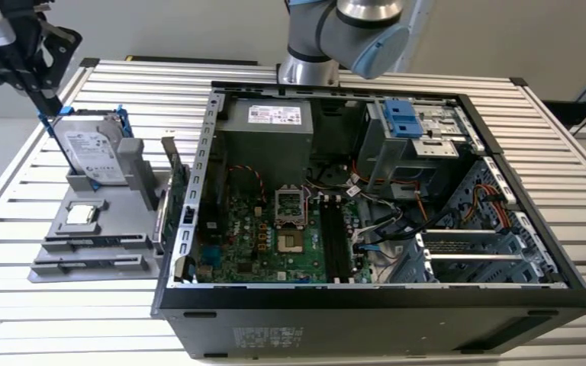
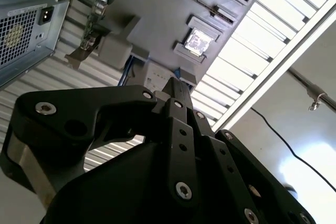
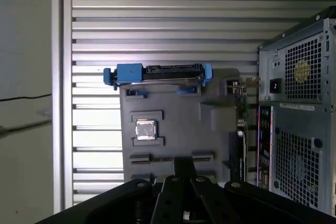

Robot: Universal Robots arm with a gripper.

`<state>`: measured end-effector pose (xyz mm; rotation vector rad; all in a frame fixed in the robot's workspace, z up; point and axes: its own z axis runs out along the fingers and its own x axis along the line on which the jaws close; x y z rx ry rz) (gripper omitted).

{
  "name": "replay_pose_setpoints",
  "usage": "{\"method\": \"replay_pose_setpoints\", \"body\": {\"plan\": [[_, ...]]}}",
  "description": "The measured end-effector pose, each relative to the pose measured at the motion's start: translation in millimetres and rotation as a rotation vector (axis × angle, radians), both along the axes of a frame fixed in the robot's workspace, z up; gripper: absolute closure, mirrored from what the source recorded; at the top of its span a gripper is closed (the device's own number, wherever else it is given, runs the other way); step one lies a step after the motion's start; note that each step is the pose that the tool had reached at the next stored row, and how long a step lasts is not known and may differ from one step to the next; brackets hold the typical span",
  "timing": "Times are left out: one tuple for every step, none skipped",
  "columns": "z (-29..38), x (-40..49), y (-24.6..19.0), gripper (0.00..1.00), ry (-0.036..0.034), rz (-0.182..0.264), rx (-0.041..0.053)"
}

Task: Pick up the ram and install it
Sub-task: 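Reach for the ram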

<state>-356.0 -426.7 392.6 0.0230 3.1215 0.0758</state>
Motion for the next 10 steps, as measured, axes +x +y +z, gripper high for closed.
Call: {"method": "replay_pose_setpoints", "body": {"plan": [[0.0, 0.0, -0.7, 1.00, 0.0000, 0.001, 0.0001], [0.0, 0.0, -1.4, 1.00, -0.0001, 0.001, 0.0001], [0.0, 0.0, -2.1, 1.00, 0.0001, 0.001, 0.0000], [0.0, 0.0, -2.8, 1.00, 0.0000, 0.002, 0.0000], [0.0, 0.0, -3.5, 1.00, 0.0000, 0.002, 0.0000], [0.0, 0.0, -4.2, 1.00, 0.0001, 0.003, 0.0000], [0.0, 0.0, -4.8, 1.00, 0.0000, 0.003, 0.0000], [-0.1, 0.0, -5.5, 1.00, 0.0000, 0.003, 0.0000], [-0.1, 0.0, -6.1, 1.00, 0.0000, 0.004, 0.0000], [-0.1, 0.0, -6.7, 1.00, 0.0000, 0.004, 0.0000]]}}
